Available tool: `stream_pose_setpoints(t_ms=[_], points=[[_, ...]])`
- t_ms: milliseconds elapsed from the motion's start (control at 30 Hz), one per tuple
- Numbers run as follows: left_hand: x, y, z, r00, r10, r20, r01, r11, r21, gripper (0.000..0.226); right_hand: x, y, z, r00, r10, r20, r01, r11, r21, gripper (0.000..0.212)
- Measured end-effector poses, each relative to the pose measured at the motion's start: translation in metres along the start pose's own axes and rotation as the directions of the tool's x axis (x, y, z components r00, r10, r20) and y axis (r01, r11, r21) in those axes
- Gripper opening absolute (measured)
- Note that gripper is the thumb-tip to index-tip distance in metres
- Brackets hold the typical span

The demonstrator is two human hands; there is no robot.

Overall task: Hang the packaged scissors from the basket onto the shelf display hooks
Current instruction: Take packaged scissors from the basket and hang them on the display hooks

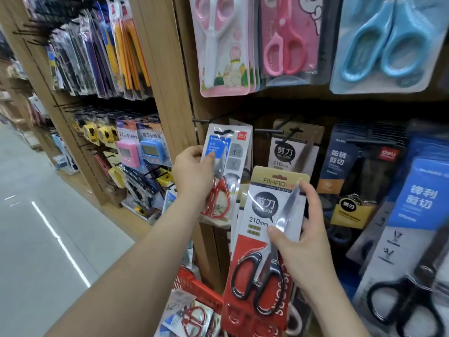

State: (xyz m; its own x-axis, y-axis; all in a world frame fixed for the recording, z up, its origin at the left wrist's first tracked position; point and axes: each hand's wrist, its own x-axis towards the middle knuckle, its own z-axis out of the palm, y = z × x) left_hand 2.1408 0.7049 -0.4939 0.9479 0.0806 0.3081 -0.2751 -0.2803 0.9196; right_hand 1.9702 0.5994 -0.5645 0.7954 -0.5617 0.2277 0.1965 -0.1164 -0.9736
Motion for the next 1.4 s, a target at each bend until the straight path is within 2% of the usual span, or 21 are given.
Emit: stream_pose_setpoints(t_ms=[167, 367, 433, 500, 533, 600, 633, 700, 800, 867, 967, 1033, 1133, 1267, 1333, 1400], points=[[0.003, -0.003, 0.001, 0.993, 0.117, -0.03, -0.111, 0.982, 0.155, 0.031, 0.002, 0.005, -0.008, 1.0, 0.004, -0.028, -0.003, 1.0, 0.031, 0.098], [-0.011, -0.007, -0.002, 0.991, 0.136, 0.006, -0.134, 0.964, 0.23, 0.034, 0.0, 0.006, -0.014, 0.997, 0.029, -0.071, -0.021, 0.994, 0.111, 0.1], [-0.031, -0.008, -0.011, 0.989, 0.148, 0.026, -0.15, 0.978, 0.143, 0.028, 0.002, 0.008, -0.013, 0.997, 0.053, -0.056, -0.046, 0.99, 0.131, 0.092], [-0.063, -0.011, -0.021, 0.985, 0.145, 0.098, -0.145, 0.989, -0.013, 0.017, 0.004, 0.007, -0.009, 0.998, 0.058, -0.028, -0.053, 0.986, 0.159, 0.064], [-0.08, -0.015, -0.026, 0.976, 0.121, 0.181, -0.106, 0.99, -0.092, 0.016, 0.005, 0.006, -0.006, 0.998, 0.06, -0.016, -0.056, 0.983, 0.176, 0.052], [-0.109, -0.026, -0.031, 0.924, 0.046, 0.379, 0.045, 0.973, -0.227, 0.032, 0.004, 0.004, -0.001, 0.998, 0.066, -0.015, -0.061, 0.973, 0.222, 0.043], [-0.118, -0.033, -0.031, 0.896, 0.027, 0.444, 0.089, 0.967, -0.238, 0.042, 0.003, 0.004, 0.001, 0.997, 0.07, -0.024, -0.062, 0.967, 0.247, 0.043], [-0.128, -0.043, -0.03, 0.877, 0.048, 0.478, 0.057, 0.978, -0.203, 0.052, -0.001, 0.003, 0.007, 0.997, 0.07, -0.021, -0.061, 0.956, 0.288, 0.041], [-0.132, -0.044, -0.032, 0.93, 0.03, 0.366, 0.053, 0.975, -0.215, 0.039, -0.007, 0.002, 0.015, 0.992, 0.099, 0.075, -0.118, 0.947, 0.3, 0.03], [-0.131, -0.042, -0.036, 0.954, -0.06, 0.294, 0.149, 0.945, -0.29, 0.029, -0.009, 0.001, 0.015, 0.964, 0.184, 0.194, -0.245, 0.899, 0.364, 0.02], [-0.122, -0.045, -0.042, 0.936, -0.262, 0.235, 0.341, 0.842, -0.419, 0.02, -0.012, -0.002, 0.013, 0.885, 0.239, 0.399, -0.409, 0.807, 0.425, 0.027], [-0.115, -0.051, -0.045, 0.926, -0.326, 0.19, 0.377, 0.806, -0.455, 0.019, -0.015, -0.001, 0.015, 0.851, 0.236, 0.47, -0.44, 0.808, 0.391, 0.031], [-0.115, -0.057, -0.045, 0.926, -0.336, 0.173, 0.376, 0.777, -0.504, 0.025, -0.016, 0.004, 0.016, 0.84, 0.271, 0.47, -0.452, 0.828, 0.332, 0.027], [-0.118, -0.057, -0.044, 0.923, -0.335, 0.19, 0.381, 0.719, -0.581, 0.022, -0.017, 0.005, 0.013, 0.82, 0.27, 0.505, -0.501, 0.766, 0.403, 0.034], [-0.117, -0.055, -0.045, 0.923, -0.328, 0.203, 0.384, 0.73, -0.565, 0.019, -0.02, 0.006, 0.011, 0.848, 0.263, 0.459, -0.44, 0.832, 0.337, 0.03], [-0.115, -0.054, -0.047, 0.945, -0.276, 0.177, 0.328, 0.801, -0.5, 0.01, -0.024, 0.011, 0.01, 0.9, 0.273, 0.339, -0.332, 0.934, 0.131, 0.018]])
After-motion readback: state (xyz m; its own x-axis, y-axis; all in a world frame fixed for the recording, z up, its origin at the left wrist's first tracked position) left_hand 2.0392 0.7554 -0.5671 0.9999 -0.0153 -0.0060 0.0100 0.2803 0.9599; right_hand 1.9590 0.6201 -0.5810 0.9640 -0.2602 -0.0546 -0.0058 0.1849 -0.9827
